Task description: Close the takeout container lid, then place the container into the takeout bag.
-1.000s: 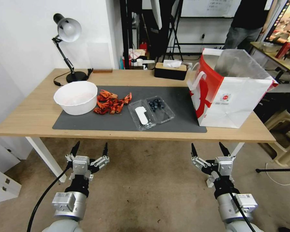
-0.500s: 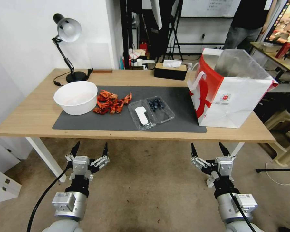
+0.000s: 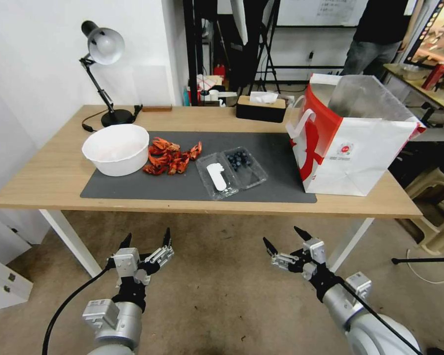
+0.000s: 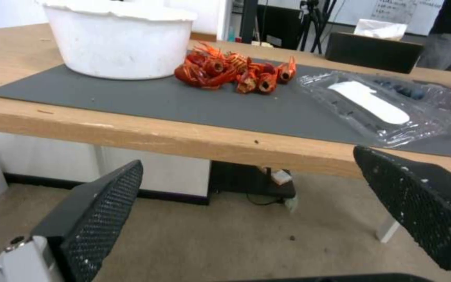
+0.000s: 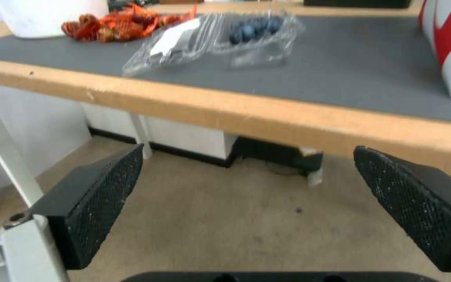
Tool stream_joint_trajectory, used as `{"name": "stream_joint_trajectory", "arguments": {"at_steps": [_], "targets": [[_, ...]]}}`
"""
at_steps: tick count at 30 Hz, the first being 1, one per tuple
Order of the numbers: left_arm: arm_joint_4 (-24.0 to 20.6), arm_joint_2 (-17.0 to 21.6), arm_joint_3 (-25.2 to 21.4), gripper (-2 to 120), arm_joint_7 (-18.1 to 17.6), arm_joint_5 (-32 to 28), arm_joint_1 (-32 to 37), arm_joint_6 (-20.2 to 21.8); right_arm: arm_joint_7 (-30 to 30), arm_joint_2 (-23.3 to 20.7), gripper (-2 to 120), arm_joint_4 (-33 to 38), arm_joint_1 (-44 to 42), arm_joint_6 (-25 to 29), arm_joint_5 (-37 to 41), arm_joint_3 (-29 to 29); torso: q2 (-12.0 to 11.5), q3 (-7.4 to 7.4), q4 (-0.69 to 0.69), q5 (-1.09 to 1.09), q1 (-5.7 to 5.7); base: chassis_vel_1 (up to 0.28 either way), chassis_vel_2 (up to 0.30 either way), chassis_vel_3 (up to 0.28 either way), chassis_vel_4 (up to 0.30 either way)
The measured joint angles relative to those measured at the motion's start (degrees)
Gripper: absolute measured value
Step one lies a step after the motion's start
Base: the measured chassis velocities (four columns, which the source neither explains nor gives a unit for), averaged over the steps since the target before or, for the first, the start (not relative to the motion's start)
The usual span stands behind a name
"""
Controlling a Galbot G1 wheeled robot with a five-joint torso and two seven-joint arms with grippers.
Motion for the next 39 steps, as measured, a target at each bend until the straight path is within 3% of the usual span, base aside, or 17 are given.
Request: {"name": "stream_joint_trajectory", "arguments": {"at_steps": [8, 14, 16, 19, 24, 31, 36, 39], "targets": [[1.75, 0.06, -1.64, 100, 1.02, 0.79, -0.43, -1.74, -2.93, -2.19, 100, -0.98, 5.34, 3.20, 4.19, -0.30, 0.00, 0.00, 0.00, 0.00, -0.01, 0.000, 0.000, 0.000, 0.000], [2.45, 0.08, -1.14, 100, 1.80, 0.97, -0.78, -1.79, -2.88, -5.53, 100, -4.13, 14.41, 0.87, 11.79, -2.59, 0.00, 0.00, 0.03, 0.01, -0.01, 0.000, 0.000, 0.000, 0.000], [2.74, 0.09, -0.90, 100, 1.94, 1.01, -0.97, -1.81, -2.03, -6.31, 100, -5.36, 17.50, -0.29, 13.33, -3.47, 0.00, 0.00, -0.04, 0.00, 0.00, 0.000, 0.000, 0.000, 0.000], [2.89, 0.09, -0.94, 100, 2.01, 1.00, -0.52, -2.22, 2.03, -7.94, 100, -8.31, 27.48, -5.60, 17.27, -7.22, 0.00, 0.00, 0.01, 0.01, 0.00, 0.000, 0.000, 0.000, 0.000], [2.61, 0.09, -1.21, 100, 2.01, 1.05, -0.05, -2.67, 6.90, -10.02, 100, -11.15, 36.36, -12.61, 20.50, -11.94, -0.01, 0.01, 0.02, 0.00, 0.00, 0.000, 0.000, 0.000, 0.000], [2.33, 0.10, -1.33, 100, 1.99, 1.75, 0.71, -3.45, 18.94, -14.81, 100, -17.64, 52.97, -25.83, 33.44, -22.11, 0.00, 0.01, 0.01, -0.01, -0.02, 0.000, 0.000, 0.000, 0.000], [2.36, 0.11, -1.34, 100, 1.94, 1.97, 1.10, -3.47, 22.82, -17.52, 100, -20.11, 58.95, -30.22, 38.71, -27.37, 0.00, 0.01, 0.01, 0.00, -0.01, 0.000, 0.000, 0.000, 0.000], [2.61, 0.11, -0.87, 100, 1.93, 2.45, 1.36, -3.46, 23.06, -22.33, 100, -21.75, 63.70, -31.63, 41.59, -34.66, -0.01, 0.01, 0.00, 0.01, -0.01, 0.000, 0.000, 0.000, 0.000]]}}
